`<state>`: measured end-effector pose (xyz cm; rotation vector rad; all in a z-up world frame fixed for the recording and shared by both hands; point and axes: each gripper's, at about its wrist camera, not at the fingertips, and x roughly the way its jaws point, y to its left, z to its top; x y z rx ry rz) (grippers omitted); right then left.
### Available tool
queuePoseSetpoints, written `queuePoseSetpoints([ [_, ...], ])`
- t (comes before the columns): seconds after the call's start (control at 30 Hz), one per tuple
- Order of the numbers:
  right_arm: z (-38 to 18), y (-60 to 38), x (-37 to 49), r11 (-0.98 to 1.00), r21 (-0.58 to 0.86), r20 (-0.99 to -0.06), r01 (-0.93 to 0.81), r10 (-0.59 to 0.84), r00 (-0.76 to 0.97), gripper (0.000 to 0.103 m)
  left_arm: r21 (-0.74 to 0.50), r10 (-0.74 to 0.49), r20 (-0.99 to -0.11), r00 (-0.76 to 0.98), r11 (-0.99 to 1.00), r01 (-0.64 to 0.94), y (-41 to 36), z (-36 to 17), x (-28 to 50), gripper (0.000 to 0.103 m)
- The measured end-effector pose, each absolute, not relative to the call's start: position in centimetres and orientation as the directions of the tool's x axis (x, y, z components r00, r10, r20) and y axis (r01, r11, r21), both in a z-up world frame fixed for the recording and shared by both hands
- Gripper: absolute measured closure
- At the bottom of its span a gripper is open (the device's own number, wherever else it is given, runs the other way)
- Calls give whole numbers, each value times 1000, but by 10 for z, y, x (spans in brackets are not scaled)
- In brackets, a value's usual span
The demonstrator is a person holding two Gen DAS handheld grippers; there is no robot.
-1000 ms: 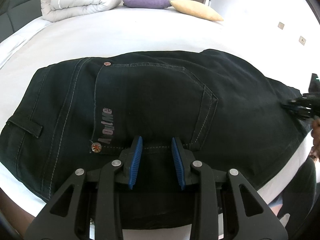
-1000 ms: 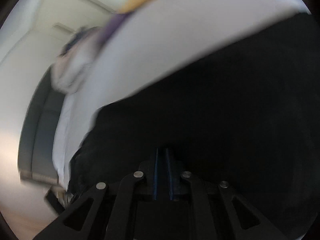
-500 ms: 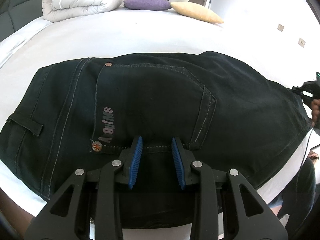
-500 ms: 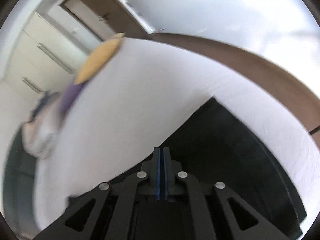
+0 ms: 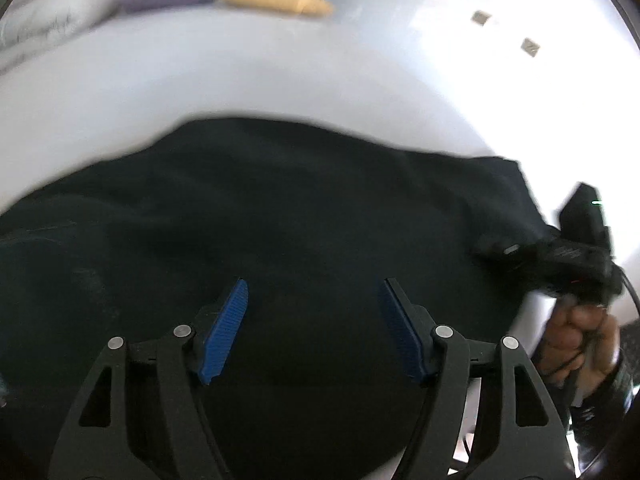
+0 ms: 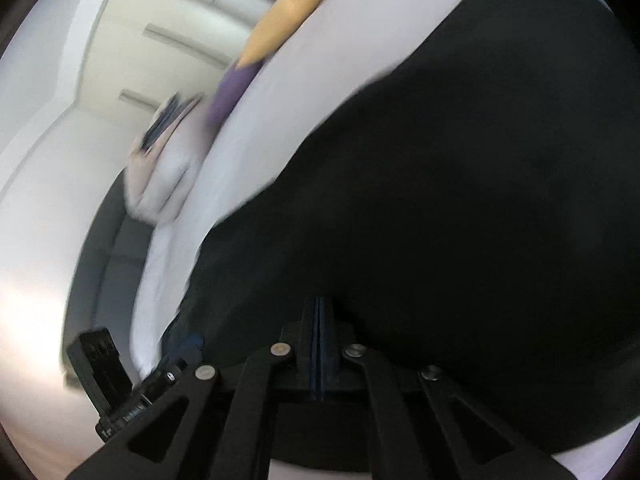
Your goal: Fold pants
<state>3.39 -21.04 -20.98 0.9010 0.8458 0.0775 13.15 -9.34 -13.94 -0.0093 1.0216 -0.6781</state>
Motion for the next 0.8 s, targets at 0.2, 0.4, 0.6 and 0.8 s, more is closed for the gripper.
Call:
queuePoseSetpoints([
  [0.2,-212,-310,3,600,702,-605,383,219,765,103,-422,-573,-752,325,798,430,-34,-153,156,71],
  [0.4,-210,-329,-9,590,683,-612,431,141,778,103,-510,-584,-722,372,812,284,66,-163,155,92],
  [0.6,-212,-328,-29,604,668,-621,435,131,773,103,-423,-552,-732,399,827,369,64,-125,159,92],
  [0.8,-210,-313,4,617,655,-631,437,127,766,103,-411,-622,-763,176,677,611,-66,-136,191,92],
])
